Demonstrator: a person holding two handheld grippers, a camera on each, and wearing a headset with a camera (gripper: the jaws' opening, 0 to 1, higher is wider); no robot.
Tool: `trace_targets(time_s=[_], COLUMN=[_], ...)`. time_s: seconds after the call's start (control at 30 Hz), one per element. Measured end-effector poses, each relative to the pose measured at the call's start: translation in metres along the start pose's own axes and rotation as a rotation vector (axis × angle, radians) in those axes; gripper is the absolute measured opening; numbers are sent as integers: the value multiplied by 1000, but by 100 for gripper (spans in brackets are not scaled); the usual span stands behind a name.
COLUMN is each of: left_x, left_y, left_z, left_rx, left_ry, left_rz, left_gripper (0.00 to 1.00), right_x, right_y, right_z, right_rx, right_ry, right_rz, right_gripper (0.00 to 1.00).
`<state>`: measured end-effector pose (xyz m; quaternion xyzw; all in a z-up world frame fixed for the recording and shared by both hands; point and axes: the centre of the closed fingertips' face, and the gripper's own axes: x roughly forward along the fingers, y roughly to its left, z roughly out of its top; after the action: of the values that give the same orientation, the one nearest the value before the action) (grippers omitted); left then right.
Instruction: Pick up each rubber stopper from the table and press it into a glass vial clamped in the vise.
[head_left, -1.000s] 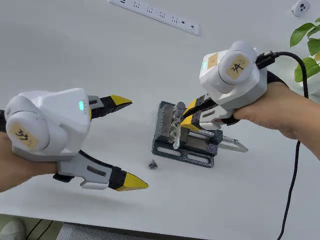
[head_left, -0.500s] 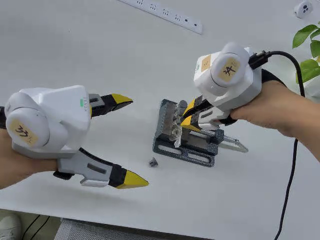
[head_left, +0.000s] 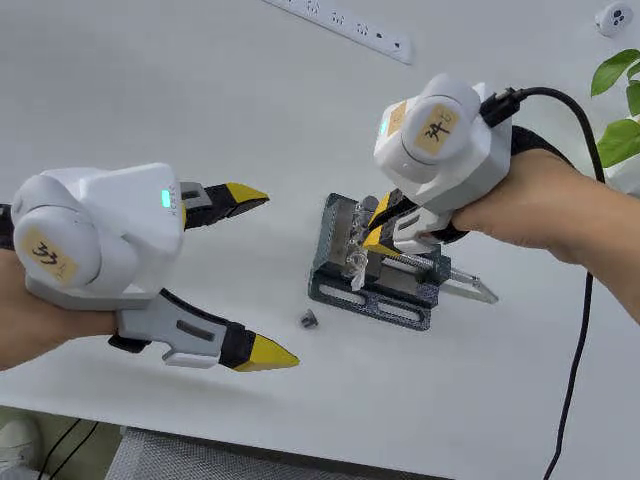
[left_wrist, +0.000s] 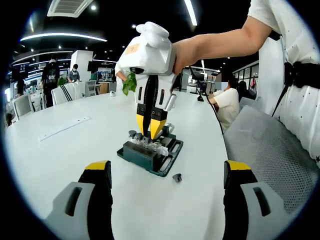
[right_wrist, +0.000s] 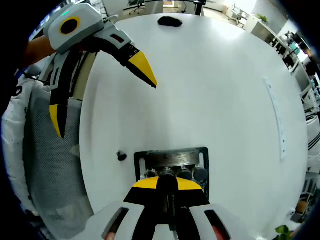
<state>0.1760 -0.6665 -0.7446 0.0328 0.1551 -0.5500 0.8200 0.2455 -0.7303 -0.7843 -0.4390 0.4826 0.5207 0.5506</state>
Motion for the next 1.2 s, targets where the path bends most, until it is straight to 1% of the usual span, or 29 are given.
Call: trace_targets(time_s=[0.17,0.2,0.33,0.47,0.57,0.7,1.07,1.2], left_x=[0,0,3,5,7,7,7,7], left_y=[0,0,-2,-2,-4,-7,-9,-9], left_z=[0,0,1,3,5,7,8,9], left_rx=[-7,-8,-10,-12,-14,-7,-5,-5], left_ry=[-4,-5,-6,-11,-16,-10,-8,-10], left_rz=[5,4,-1,-2,-7,-14,-21,-20], left_gripper=[93,93,93,92,92,92,92,92], right_x=[0,1,1,1,0,0,-1,-1], right_y=[1,2,1,-1,1,2,1,1], right_z=[0,0,-1,-2,-2,-2,-1,-1], right_rx=[42,31,34,77,66,43,78,92], right_ry=[7,13,21,6,3,-10,-55,-71], right_rz=[11,6,-5,8,19,14,1,0], right_gripper=[5,5,5,5,6,7,7,9])
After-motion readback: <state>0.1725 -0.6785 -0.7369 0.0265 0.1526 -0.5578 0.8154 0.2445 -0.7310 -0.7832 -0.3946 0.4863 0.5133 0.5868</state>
